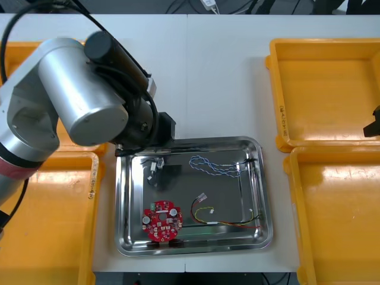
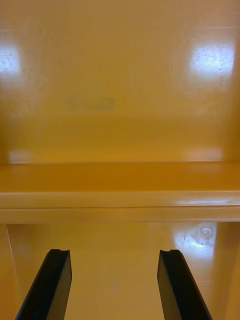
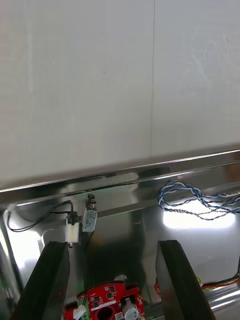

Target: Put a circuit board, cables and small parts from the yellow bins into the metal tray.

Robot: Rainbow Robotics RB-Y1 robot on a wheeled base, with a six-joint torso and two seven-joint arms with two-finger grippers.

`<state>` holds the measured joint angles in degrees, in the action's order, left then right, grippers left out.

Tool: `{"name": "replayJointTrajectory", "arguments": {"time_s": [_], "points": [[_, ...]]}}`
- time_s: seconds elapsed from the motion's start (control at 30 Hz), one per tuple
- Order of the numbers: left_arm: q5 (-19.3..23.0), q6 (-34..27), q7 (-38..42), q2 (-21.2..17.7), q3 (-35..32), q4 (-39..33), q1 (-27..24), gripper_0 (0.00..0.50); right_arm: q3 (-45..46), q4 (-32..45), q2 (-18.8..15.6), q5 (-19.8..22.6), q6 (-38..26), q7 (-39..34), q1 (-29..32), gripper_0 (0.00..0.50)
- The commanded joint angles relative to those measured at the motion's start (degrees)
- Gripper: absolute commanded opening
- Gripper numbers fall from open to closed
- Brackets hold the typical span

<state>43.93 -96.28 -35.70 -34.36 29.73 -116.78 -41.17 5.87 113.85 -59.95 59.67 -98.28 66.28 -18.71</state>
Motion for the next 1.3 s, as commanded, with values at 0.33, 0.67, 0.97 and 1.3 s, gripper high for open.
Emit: {"name": "replayJointTrajectory", "arguments": {"time_s": [0.33,0.67,0.97,1.3], "points": [[16.80,-7.96,0.37,-13.02,-14.26,-2.57,-7.79,0.500,2.04,1.28,-2.72,-0.43,-0.33,0.52,0.34,0.500],[22.69,-13.72,-8.33,-16.44,-26.66,0.15,-7.79,0.500,2.04,1.28,-2.72,-0.43,-0.33,0.52,0.34,0.500],[24.19,-13.72,-17.83,-18.99,-34.83,3.49,-3.83,0.500,2.04,1.28,-2.72,-0.43,-0.33,0.52,0.34,0.500],[22.69,-13.72,-28.72,-20.31,-40.81,3.49,5.04,0.500,2.04,1.28,-2.72,-0.43,-0.33,0.52,0.34,0.500]]}}
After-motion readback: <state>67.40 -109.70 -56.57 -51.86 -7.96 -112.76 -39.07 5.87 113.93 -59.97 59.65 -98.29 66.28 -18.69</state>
